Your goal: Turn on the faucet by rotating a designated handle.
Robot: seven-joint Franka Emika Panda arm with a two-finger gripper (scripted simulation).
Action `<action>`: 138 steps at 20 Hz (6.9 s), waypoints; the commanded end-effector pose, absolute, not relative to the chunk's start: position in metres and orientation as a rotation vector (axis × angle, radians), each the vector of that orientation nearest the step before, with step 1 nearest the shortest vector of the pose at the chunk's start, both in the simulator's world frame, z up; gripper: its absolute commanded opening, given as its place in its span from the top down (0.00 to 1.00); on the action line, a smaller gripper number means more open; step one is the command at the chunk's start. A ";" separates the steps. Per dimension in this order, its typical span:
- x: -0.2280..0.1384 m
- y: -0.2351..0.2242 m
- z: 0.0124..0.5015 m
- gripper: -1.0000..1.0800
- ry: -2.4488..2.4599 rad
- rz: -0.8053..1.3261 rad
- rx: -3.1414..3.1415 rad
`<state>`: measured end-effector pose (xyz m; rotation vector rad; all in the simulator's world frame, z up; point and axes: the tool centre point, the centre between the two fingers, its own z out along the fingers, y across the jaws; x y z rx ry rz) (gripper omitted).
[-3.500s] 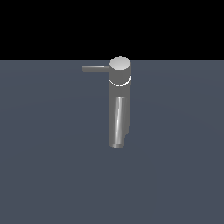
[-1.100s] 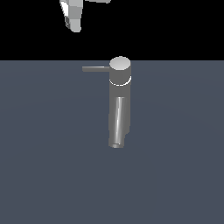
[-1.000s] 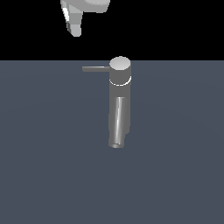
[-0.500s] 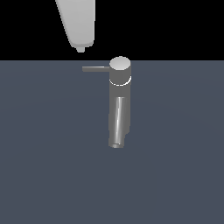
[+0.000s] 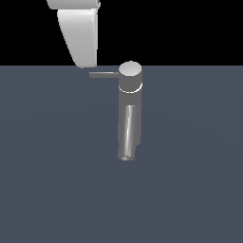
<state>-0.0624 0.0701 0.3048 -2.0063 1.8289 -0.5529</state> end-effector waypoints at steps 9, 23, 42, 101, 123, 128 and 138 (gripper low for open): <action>-0.038 0.062 0.295 1.00 1.946 -0.594 -1.852; -0.030 0.058 0.291 1.00 1.987 -0.611 -1.799; -0.074 0.066 0.261 1.00 1.987 -0.611 -1.799; -0.139 0.005 0.223 1.00 1.973 -0.615 -1.803; -0.148 -0.035 0.219 1.00 1.984 -0.612 -1.800; -0.150 -0.043 0.218 1.00 1.986 -0.612 -1.800; -0.136 -0.052 0.229 1.00 1.959 -0.614 -1.820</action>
